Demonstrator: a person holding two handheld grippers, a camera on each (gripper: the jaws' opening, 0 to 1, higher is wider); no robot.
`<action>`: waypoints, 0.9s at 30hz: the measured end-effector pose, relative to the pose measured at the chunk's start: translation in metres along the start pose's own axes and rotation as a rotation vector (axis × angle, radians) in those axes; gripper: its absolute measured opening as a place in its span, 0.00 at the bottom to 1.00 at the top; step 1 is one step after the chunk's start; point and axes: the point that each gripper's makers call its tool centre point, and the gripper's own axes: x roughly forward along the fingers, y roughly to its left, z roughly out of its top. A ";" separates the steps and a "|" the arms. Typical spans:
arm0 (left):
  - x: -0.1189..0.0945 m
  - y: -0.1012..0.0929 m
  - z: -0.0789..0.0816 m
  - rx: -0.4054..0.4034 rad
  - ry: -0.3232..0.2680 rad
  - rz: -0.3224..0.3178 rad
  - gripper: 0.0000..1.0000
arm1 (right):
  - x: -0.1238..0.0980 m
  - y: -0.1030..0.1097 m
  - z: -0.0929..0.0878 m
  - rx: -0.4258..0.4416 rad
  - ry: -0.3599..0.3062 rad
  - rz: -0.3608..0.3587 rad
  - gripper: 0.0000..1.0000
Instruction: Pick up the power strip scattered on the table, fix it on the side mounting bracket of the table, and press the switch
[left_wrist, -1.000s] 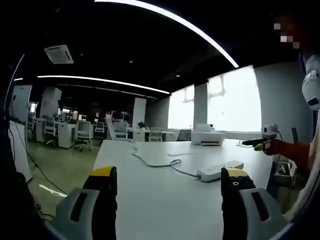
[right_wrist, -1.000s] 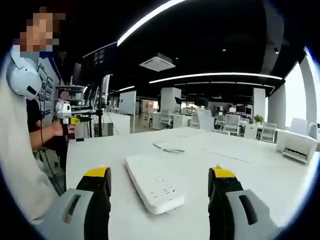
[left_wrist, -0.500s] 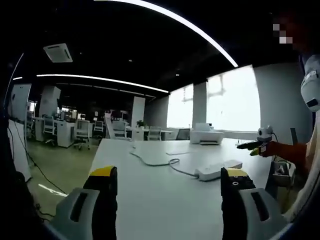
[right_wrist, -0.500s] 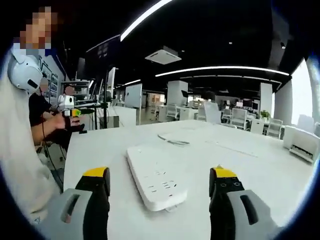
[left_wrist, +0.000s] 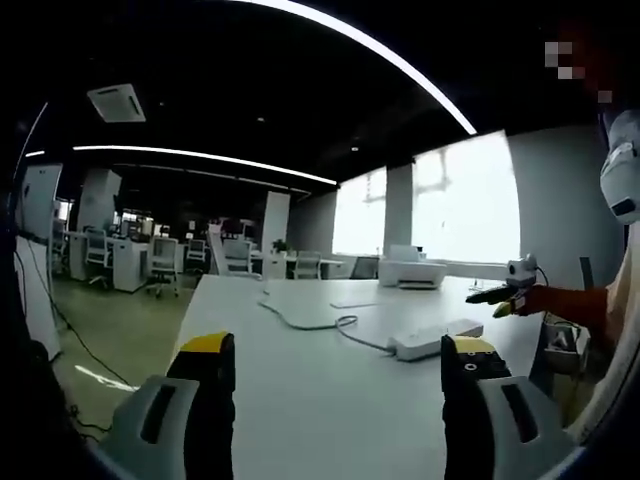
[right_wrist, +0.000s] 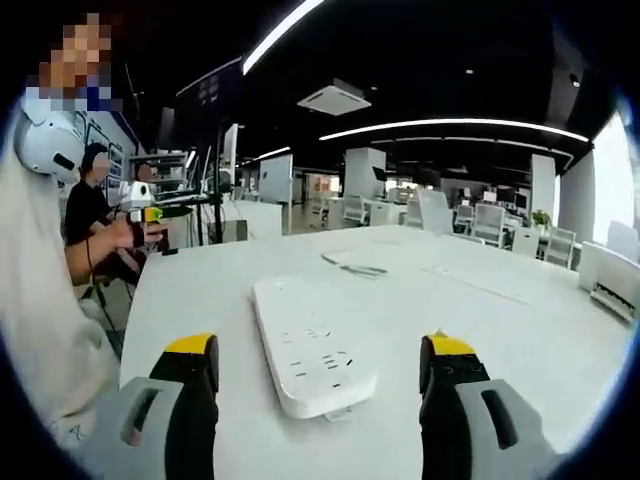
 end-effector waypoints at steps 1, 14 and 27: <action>0.000 0.000 -0.001 0.001 0.002 -0.001 0.88 | 0.001 0.000 -0.002 0.001 0.006 0.004 0.78; -0.001 0.002 -0.002 -0.005 0.006 -0.003 0.87 | 0.012 -0.007 -0.018 0.000 0.051 0.024 0.78; -0.004 0.005 -0.002 -0.009 0.006 0.009 0.87 | 0.021 -0.010 -0.035 -0.015 0.099 0.056 0.74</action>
